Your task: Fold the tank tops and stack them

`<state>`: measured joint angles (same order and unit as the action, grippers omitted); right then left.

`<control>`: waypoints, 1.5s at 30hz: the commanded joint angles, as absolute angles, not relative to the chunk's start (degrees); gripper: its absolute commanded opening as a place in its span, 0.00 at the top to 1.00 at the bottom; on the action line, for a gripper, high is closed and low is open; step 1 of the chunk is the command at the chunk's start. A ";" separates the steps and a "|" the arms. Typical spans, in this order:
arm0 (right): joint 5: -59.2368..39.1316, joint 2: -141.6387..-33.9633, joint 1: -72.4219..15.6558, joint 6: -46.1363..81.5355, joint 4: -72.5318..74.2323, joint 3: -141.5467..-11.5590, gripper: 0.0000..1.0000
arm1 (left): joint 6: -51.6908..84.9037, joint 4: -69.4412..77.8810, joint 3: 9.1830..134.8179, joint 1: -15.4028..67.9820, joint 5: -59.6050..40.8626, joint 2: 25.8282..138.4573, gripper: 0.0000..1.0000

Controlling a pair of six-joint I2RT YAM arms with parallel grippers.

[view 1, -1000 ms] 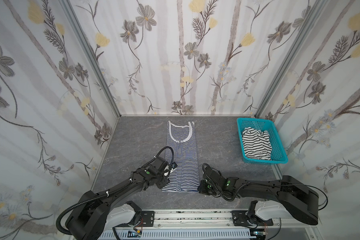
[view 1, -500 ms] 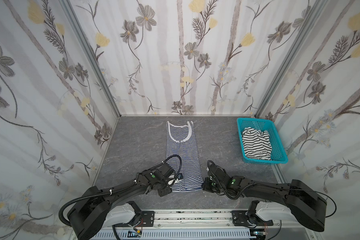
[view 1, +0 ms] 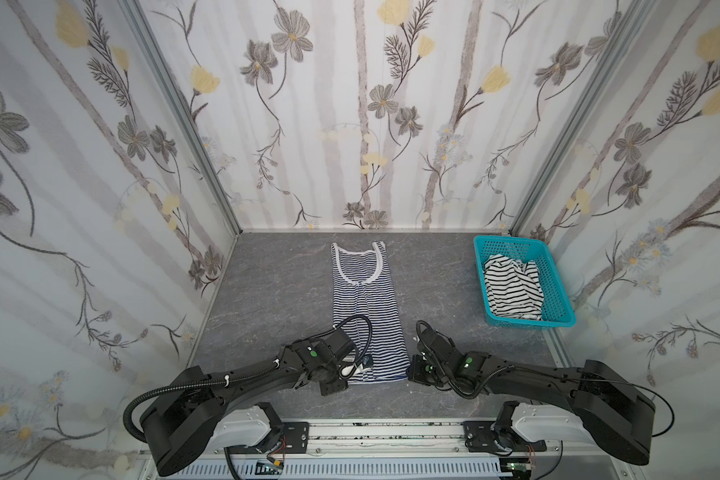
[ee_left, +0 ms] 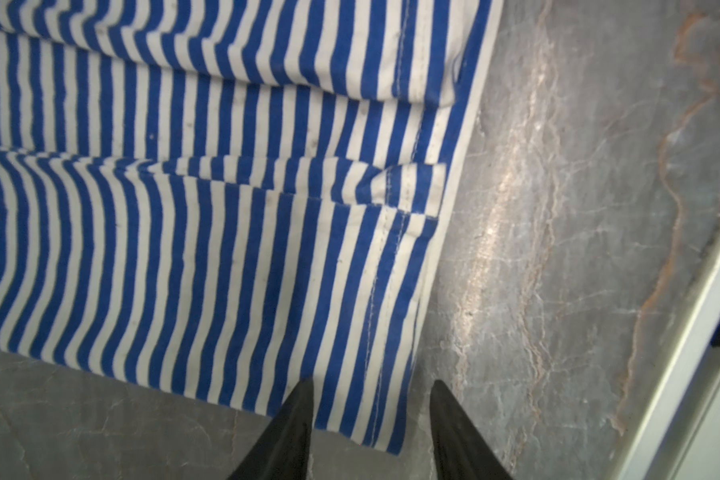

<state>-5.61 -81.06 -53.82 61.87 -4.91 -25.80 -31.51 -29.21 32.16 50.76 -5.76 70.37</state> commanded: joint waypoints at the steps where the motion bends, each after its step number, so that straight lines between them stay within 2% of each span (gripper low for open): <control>1: -4.92 -81.47 -53.79 61.61 -3.27 -25.99 1.00 | -32.27 -30.32 32.36 51.06 -6.59 70.49 0.56; 12: -5.10 -81.01 -53.70 61.61 -3.37 -26.17 1.00 | -34.44 -29.91 31.90 51.42 -4.60 73.49 0.53; 14: -4.93 -80.48 -53.70 61.74 -3.60 -26.00 1.00 | -35.58 -29.80 31.49 51.42 -3.80 73.83 0.58; 18: -4.84 -79.72 -53.46 61.87 -3.87 -25.56 1.00 | -37.50 -29.54 30.95 51.42 -2.19 75.42 0.75; 25: -4.67 -79.04 -53.16 61.70 -4.52 -25.48 1.00 | -37.49 -29.80 32.42 51.50 -4.92 75.61 0.99; 29: -4.40 -76.96 -53.09 61.94 -6.10 -24.73 1.00 | -36.29 -32.12 35.22 51.90 -9.94 75.12 1.00; 35: -3.72 -68.15 -52.50 63.53 -12.61 -25.62 1.00 | -34.52 -38.69 39.37 54.65 -15.91 73.66 1.00; 40: -3.71 -64.70 -51.10 61.32 -17.68 -32.45 1.00 | -34.95 -40.94 43.82 53.67 -11.62 72.32 1.00; 45: -3.94 -66.93 -45.92 56.77 -21.74 -39.27 1.00 | -37.33 -42.43 49.69 50.23 -9.04 70.97 1.00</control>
